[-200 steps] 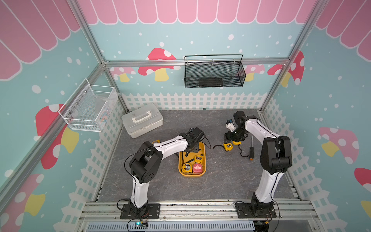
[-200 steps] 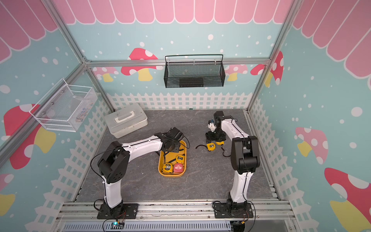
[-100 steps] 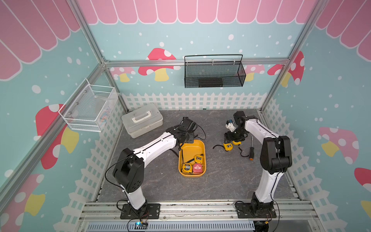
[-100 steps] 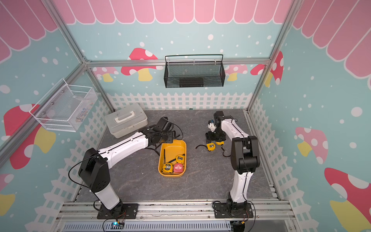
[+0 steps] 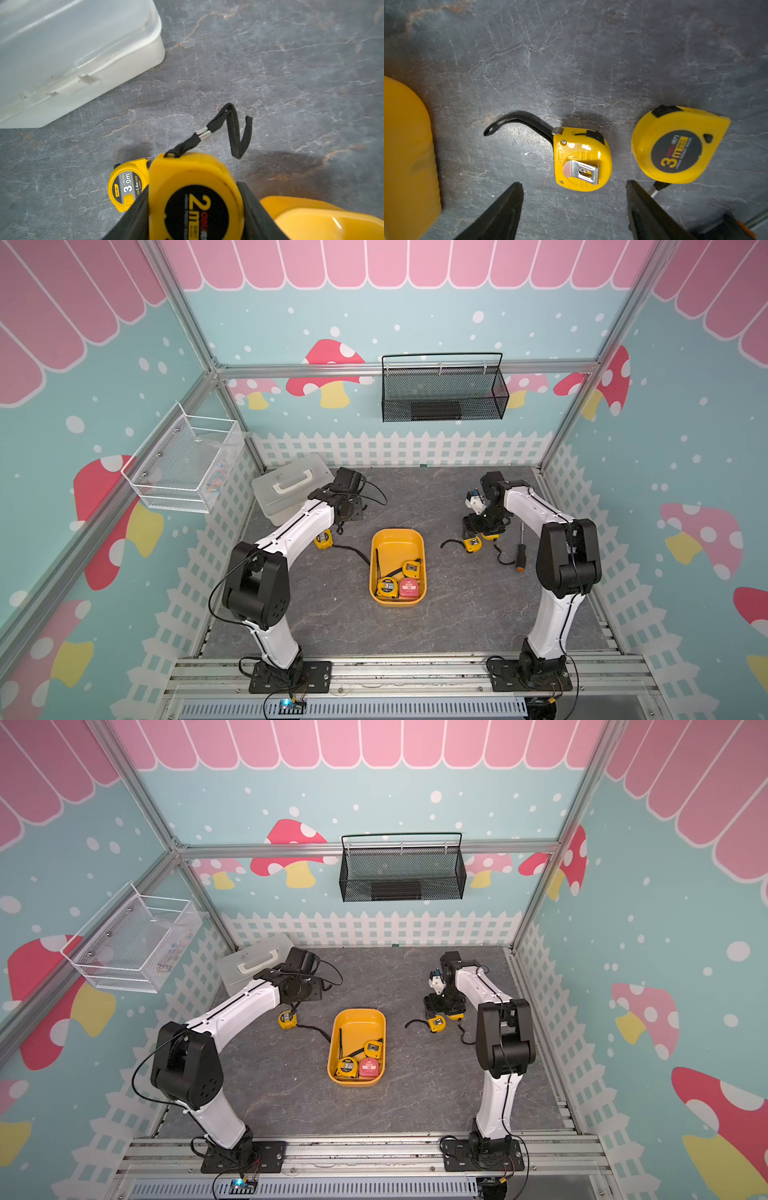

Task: Take the tape measure out of the storage box
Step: Place the tape measure at the center of the board.

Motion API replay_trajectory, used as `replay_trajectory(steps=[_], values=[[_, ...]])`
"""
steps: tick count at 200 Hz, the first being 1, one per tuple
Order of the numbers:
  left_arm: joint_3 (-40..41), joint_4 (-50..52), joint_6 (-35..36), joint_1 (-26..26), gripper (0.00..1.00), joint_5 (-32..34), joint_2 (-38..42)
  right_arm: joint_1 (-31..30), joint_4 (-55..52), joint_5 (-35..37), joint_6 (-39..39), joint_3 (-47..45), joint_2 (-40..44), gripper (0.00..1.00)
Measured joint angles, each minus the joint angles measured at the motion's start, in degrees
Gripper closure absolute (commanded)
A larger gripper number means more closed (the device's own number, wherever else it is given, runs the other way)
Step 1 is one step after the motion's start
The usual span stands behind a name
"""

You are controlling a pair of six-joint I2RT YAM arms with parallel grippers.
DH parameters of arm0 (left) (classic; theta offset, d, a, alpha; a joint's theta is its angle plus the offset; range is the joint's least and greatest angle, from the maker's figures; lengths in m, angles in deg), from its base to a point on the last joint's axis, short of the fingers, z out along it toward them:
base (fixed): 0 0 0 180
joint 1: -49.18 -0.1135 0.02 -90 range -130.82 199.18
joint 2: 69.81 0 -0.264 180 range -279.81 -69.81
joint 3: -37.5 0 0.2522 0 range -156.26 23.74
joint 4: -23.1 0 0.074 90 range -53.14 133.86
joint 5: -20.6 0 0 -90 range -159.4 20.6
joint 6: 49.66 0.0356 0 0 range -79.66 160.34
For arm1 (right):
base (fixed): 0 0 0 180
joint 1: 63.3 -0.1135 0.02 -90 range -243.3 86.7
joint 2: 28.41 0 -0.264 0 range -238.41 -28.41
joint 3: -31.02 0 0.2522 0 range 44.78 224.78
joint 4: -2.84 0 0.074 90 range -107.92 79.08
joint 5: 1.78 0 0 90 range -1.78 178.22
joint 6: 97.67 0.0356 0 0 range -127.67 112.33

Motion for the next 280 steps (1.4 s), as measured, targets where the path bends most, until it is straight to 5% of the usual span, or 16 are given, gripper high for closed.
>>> replay_trajectory(steps=[73,171,280], values=[[0.0,-1.2,0.4,-2.8,0.46,-3.5,-10.0,-0.3,-0.3,0.0,0.2,0.1,-0.3,0.21],[0.0,-1.9,0.8,-4.6,0.46,-5.0,-13.9,-1.0,-0.8,-0.1,0.4,1.7,-0.6,0.21],[0.1,-2.2,1.2,-4.7,0.26,-5.1,-13.9,-1.7,-1.4,0.1,0.4,2.0,-0.8,0.22]])
